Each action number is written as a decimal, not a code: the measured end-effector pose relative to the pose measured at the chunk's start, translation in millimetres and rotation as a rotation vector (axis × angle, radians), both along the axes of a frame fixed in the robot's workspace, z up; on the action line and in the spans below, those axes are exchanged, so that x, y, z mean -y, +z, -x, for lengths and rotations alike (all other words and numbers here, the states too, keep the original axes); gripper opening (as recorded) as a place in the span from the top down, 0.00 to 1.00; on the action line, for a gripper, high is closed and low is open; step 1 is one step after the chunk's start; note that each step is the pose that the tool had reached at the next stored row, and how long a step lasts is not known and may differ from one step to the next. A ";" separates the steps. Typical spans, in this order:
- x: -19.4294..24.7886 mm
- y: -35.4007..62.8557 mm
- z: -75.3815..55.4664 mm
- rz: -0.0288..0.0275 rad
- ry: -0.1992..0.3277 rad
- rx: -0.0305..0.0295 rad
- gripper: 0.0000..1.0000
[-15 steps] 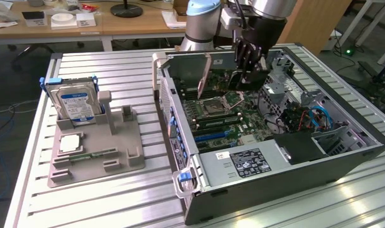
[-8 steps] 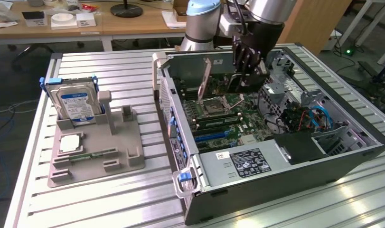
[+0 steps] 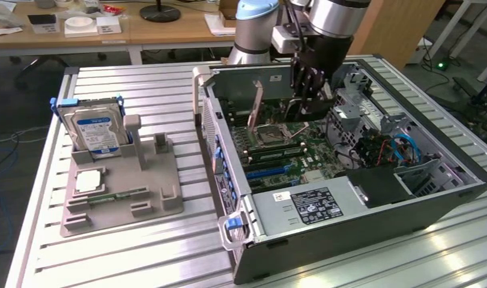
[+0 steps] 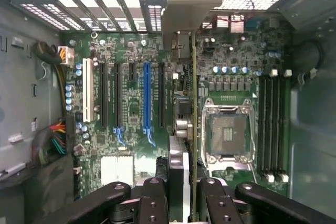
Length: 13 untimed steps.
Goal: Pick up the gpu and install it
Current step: 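Insert the gpu into the slot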
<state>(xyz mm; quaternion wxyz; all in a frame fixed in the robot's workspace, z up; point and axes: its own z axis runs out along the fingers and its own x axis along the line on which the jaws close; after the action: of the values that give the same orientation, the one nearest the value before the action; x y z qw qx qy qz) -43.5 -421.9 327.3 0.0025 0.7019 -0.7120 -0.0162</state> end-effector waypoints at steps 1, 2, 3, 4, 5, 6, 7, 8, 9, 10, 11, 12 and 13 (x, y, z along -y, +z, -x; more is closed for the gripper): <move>2.0 -1.4 0.3 -0.0001 0.000 0.0007 0.72; 3.5 -2.7 0.3 -0.0002 0.000 0.0016 0.72; 4.3 -4.3 0.4 -0.0004 0.000 0.0028 0.72; 4.8 -5.9 0.5 -0.0004 0.000 0.0039 0.72; 5.6 -7.6 0.4 -0.0003 0.000 0.0051 0.72; 6.2 -9.1 0.5 -0.0002 0.000 0.0063 0.72; 6.7 -10.6 0.7 -0.0003 0.000 0.0081 0.72; 6.8 -12.0 1.2 -0.0002 -0.001 0.0103 0.72; 6.8 -13.6 2.3 -0.0003 -0.003 0.0123 0.72; 6.8 -15.2 4.7 -0.0002 -0.004 0.0136 0.72; 6.8 -16.6 7.5 -0.0003 -0.004 0.0152 0.72; 6.8 -17.8 10.3 -0.0002 -0.004 0.0170 0.72; 6.8 -19.1 12.8 -0.0003 -0.004 0.0196 0.72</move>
<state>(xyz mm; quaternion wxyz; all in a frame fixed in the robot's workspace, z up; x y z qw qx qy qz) -56.3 -428.7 308.1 -0.0046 0.7007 -0.7133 -0.0094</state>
